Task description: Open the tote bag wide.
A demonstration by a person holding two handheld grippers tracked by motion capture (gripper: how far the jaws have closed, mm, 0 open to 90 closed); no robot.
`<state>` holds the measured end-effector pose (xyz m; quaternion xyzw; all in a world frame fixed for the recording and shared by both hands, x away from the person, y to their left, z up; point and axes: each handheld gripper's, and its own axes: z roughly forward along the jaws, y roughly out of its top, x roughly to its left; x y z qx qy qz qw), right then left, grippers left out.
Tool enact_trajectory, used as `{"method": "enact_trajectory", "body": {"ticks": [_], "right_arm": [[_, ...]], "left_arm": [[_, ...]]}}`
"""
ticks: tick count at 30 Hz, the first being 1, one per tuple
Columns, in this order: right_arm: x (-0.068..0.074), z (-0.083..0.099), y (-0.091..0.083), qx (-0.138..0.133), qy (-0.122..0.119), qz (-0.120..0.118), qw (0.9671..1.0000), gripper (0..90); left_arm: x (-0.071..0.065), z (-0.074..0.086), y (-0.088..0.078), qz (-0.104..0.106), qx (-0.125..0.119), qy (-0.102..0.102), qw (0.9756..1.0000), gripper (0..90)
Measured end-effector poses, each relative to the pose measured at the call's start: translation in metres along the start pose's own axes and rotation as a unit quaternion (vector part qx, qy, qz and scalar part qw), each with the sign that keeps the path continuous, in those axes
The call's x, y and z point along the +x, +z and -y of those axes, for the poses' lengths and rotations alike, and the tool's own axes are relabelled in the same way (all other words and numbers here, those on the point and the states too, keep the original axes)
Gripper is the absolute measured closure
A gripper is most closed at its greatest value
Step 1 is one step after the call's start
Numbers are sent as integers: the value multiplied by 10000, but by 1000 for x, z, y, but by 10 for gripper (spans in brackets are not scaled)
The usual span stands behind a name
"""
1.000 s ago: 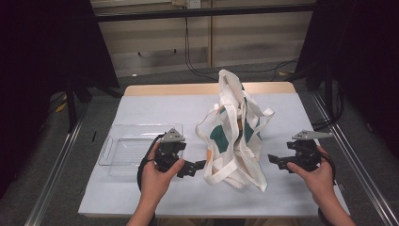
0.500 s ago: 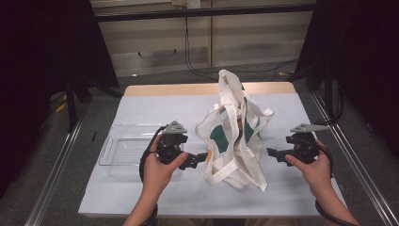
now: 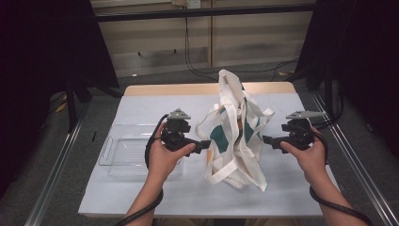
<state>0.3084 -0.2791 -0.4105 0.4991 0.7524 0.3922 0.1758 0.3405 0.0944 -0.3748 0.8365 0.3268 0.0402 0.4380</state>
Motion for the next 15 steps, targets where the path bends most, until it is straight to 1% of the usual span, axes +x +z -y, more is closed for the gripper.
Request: {"method": "enact_trajectory", "body": {"ticks": [1,2,4,5,6,8,9,11,12,13,15], "right_arm": [[0,-4,1,7,-36,21,10000,61],[0,-4,1,7,-36,21,10000,61],[-1,-6,2,-16,-35,-9,10000,61],[-1,-7,2,-2,-11,15,10000,61],[-1,-9,3,-28,-29,24,10000,62],[-3,-12,4,-27,-14,39,10000,66],[-3,-12,4,-27,-14,39,10000,66],[-4,-15,5,-29,19,34,10000,66],[-4,-17,4,-63,3,58,10000,66],[-4,-17,4,-63,3,58,10000,66],[-5,-19,5,-69,-2,46,10000,66]], "left_arm": [[1,-1,2,-4,-47,-10,10000,26],[2,-3,2,-47,-23,3,10000,26],[3,-5,5,-52,-43,-22,10000,26],[3,-7,6,-77,29,15,10000,26],[4,-8,8,-68,25,25,10000,26],[5,-11,11,-135,39,-10,9999,27],[6,-12,11,-140,46,20,9999,27],[9,-15,13,-179,38,14,9998,33],[10,-16,13,-206,60,69,9997,34],[10,-17,14,-243,48,22,9997,34],[11,-19,16,-261,36,59,9996,40]]}}
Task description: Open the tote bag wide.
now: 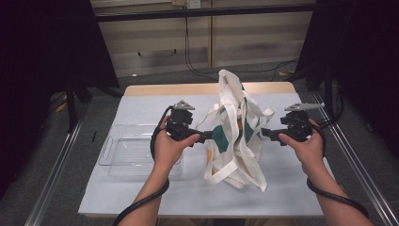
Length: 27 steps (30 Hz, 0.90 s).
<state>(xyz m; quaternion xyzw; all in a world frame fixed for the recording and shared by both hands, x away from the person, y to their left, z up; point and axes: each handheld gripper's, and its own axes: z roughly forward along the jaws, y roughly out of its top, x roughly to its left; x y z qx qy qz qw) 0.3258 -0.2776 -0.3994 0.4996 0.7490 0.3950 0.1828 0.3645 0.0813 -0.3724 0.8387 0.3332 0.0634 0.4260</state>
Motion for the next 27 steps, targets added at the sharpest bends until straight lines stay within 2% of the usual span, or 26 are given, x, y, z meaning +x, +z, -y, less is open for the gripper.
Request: {"method": "enact_trajectory", "body": {"ticks": [4,6,8,13,14,15,18,19,21,23,24,25,27], "right_arm": [[1,-6,2,-28,-16,64,10000,66],[2,-8,2,-59,-41,38,10000,66],[3,-10,3,-61,-77,62,9999,66],[2,-14,4,-83,-44,56,9999,65],[2,-16,4,-56,-74,104,9999,65],[1,-16,3,-65,-78,124,9999,65],[-1,-19,3,-105,-74,158,9998,65],[-1,-19,3,-92,-58,159,9998,65],[-1,-21,3,-117,-59,143,9998,65],[-1,-22,3,-134,-58,148,9998,64],[0,-24,2,-166,-70,147,9997,64],[0,-24,2,-186,-88,126,9997,64],[1,-25,2,-194,-103,99,9997,64]], "left_arm": [[0,-4,4,0,-72,20,10000,58],[1,-6,5,-58,4,74,10000,72],[2,-8,5,-52,-23,117,9999,92],[1,-12,6,-56,-37,106,9999,103],[0,-13,6,-59,-56,49,10000,112],[1,-13,6,-58,-29,115,9999,116],[1,-14,6,-54,-37,111,9999,127],[0,-14,7,-59,-83,38,9999,133],[1,-15,7,-33,-50,106,9999,143],[1,-15,8,-11,-55,80,10000,148],[1,-15,10,-20,-98,4,9999,153],[1,-16,10,-37,-24,59,10000,154],[0,-16,11,-34,-58,8,10000,160]]}}
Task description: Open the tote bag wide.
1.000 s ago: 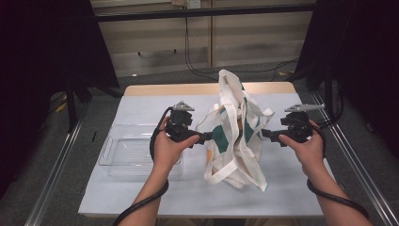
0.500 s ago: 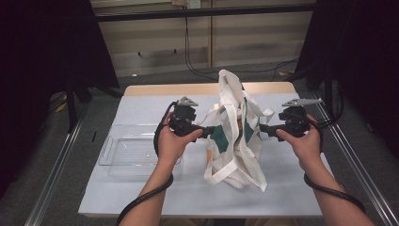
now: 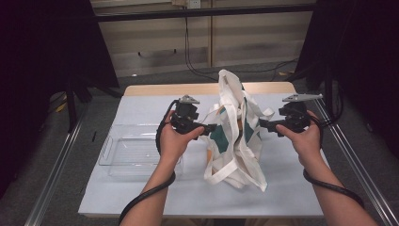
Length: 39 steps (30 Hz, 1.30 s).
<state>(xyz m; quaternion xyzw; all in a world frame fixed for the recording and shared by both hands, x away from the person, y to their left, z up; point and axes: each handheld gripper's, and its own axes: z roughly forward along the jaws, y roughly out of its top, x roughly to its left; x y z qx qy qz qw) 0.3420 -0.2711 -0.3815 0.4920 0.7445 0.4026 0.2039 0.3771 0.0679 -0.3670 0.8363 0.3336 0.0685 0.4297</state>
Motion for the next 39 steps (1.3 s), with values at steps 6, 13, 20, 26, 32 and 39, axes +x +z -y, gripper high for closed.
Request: {"method": "enact_trajectory", "body": {"ticks": [6,13,20,26,32,39], "right_arm": [[3,-2,0,-33,-16,-26,10000,65],[4,-5,-1,-63,-62,-14,10000,66],[4,-7,-2,-101,-112,-6,9999,78],[8,-11,1,-159,-347,-42,9993,144],[9,-12,4,-238,-404,-123,9988,336],[18,-13,10,-98,-546,-476,9973,733]], "left_arm": [[-2,-4,-1,-2,18,111,9999,171],[-3,-4,1,22,6,74,10000,210],[-5,-5,5,54,0,50,10000,260],[-5,-10,6,3,114,232,9997,387],[-3,-10,10,30,150,142,9998,569],[3,-6,14,103,198,58,9997,788]]}}
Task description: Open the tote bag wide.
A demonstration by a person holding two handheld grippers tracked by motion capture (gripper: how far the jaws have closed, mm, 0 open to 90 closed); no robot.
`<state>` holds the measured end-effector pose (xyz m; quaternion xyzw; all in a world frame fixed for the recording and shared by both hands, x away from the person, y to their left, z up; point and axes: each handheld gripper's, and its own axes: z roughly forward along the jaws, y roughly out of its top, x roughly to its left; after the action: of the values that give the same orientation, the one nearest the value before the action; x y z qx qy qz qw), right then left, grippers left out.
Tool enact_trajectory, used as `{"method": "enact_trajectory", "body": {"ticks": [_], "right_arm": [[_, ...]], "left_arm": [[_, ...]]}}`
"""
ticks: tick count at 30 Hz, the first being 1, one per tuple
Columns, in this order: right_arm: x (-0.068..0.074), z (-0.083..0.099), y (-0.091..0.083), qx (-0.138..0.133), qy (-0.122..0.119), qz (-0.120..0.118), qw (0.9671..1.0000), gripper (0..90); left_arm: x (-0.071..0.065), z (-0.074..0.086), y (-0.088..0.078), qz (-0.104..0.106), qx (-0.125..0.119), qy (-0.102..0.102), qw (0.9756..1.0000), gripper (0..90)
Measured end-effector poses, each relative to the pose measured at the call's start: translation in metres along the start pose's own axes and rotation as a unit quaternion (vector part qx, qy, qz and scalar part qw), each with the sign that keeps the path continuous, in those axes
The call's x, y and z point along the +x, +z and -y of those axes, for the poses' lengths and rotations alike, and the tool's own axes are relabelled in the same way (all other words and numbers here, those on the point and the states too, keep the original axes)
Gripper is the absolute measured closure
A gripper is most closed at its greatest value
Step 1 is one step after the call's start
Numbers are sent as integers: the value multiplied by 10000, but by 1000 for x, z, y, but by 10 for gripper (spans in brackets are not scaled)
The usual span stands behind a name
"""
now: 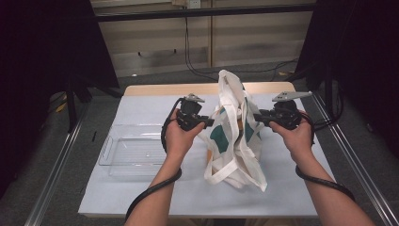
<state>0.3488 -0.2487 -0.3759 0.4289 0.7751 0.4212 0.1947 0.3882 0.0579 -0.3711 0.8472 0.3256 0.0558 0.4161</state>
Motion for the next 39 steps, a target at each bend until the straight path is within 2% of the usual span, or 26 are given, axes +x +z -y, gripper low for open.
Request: {"method": "enact_trajectory", "body": {"ticks": [1,2,3,4,9,11,14,17,18,24,25,26,27,28,33,35,36,37,38,39], "right_arm": [[0,0,0,0,0,0,10000,733],[0,1,1,26,-27,-56,10000,839],[0,1,1,19,3,-72,10000,856],[0,2,1,6,41,-58,10000,867],[-6,8,1,41,183,-53,9998,878],[-12,13,0,56,328,-15,9994,879],[-18,21,0,93,450,18,9989,880],[-22,25,0,105,504,54,9987,880],[-25,29,0,107,577,52,9983,880],[-33,40,1,143,711,84,9973,879],[-33,40,1,143,711,84,9973,879],[-34,42,2,162,730,98,9972,880],[-35,44,3,165,741,84,9971,880],[-36,47,5,177,773,77,9968,880],[-36,51,9,243,803,91,9964,880],[-36,54,12,290,802,81,9963,880],[-35,56,14,314,791,57,9964,880],[-34,57,15,310,796,55,9963,880],[-34,57,16,310,798,65,9963,880],[-33,57,17,303,817,51,9962,879]], "left_arm": [[0,0,0,0,0,0,10000,818],[3,2,-1,-21,-13,-80,10000,839],[6,3,-2,18,-16,-182,9998,861],[8,4,-4,-14,55,-178,9998,871],[16,9,-5,-37,88,-339,9994,874],[23,14,-6,-82,124,-393,9991,874],[25,18,-3,-76,149,-483,9987,874],[27,19,-2,-88,220,-453,9987,874],[26,19,1,-82,166,-555,9983,874],[28,17,4,-88,302,-464,9984,874],[28,17,4,-88,302,-464,9984,874],[27,17,5,-106,235,-562,9981,874],[28,18,6,-108,234,-549,9982,874],[30,19,6,-115,304,-492,9983,874],[32,23,9,-167,377,-538,9977,874],[32,25,10,-113,408,-552,9976,874],[30,24,11,-131,406,-451,9981,875],[30,24,11,-131,406,-451,9981,874],[30,25,12,-169,363,-565,9976,874],[30,25,12,-169,363,-565,9976,871]]}}
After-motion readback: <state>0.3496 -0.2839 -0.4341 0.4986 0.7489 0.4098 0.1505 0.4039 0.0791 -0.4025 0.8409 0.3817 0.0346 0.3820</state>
